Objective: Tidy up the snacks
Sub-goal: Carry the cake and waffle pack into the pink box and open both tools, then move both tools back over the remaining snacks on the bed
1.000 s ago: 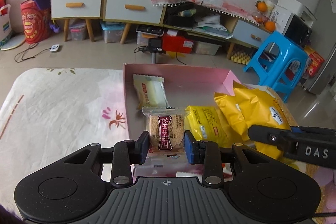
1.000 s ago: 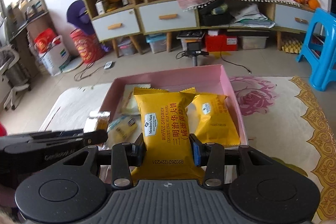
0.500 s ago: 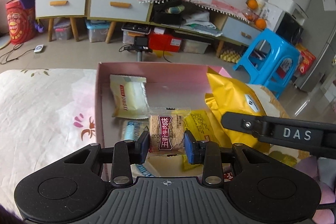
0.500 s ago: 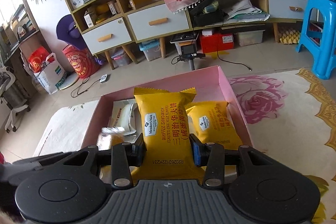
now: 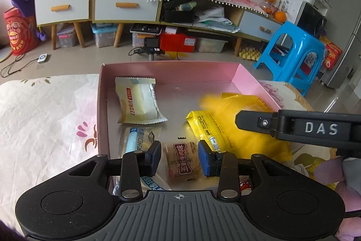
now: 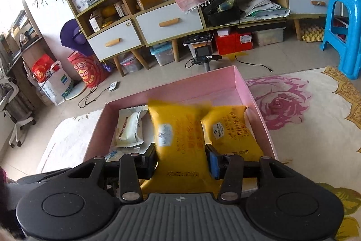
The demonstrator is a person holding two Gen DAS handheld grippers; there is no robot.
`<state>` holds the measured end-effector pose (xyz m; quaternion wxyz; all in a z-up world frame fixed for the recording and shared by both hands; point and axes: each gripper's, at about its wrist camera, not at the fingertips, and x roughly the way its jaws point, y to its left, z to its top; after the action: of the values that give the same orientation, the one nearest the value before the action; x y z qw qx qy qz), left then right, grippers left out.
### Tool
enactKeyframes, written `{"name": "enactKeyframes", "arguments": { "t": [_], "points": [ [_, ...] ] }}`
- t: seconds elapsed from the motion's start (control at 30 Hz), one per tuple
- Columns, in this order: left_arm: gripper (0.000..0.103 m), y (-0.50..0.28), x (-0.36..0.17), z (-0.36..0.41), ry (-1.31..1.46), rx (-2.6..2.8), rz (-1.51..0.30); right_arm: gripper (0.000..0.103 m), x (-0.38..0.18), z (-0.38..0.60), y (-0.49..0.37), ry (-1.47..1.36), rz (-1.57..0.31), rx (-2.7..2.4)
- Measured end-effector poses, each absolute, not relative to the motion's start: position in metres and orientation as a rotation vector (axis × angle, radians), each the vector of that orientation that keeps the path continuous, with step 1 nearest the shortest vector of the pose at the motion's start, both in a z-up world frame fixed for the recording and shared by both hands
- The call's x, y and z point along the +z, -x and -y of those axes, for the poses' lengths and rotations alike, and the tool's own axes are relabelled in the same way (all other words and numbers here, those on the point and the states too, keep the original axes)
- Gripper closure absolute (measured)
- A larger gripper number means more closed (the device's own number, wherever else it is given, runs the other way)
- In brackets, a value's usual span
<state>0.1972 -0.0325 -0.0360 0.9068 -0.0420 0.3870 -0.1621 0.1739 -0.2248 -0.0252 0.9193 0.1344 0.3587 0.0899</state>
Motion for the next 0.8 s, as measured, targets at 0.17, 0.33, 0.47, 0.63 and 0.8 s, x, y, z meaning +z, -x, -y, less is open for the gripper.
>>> {"name": "enactKeyframes", "arguments": {
  "t": [0.17, 0.33, 0.47, 0.63, 0.8],
  "points": [
    [0.064, -0.193, -0.032, 0.035, 0.052, -0.335, -0.797, 0.054, -0.02, 0.226, -0.171, -0.258, -0.725, 0.178],
    [0.054, -0.186, -0.027, 0.041, 0.002, -0.348, -0.787, 0.053, -0.018, 0.229, -0.166, -0.236, -0.729, 0.159],
    [0.048, -0.18, -0.021, 0.04, 0.006, -0.358, -0.791, 0.045, -0.013, 0.232, -0.16, -0.231, -0.722, 0.15],
    [0.042, -0.169, -0.013, 0.033, 0.025, -0.367, -0.798, 0.035, -0.003, 0.232, -0.147, -0.2, -0.707, 0.151],
    [0.031, -0.153, -0.006, 0.03, -0.03, -0.355, -0.791, 0.029, 0.004, 0.228, -0.134, -0.157, -0.708, 0.155]
  ]
}}
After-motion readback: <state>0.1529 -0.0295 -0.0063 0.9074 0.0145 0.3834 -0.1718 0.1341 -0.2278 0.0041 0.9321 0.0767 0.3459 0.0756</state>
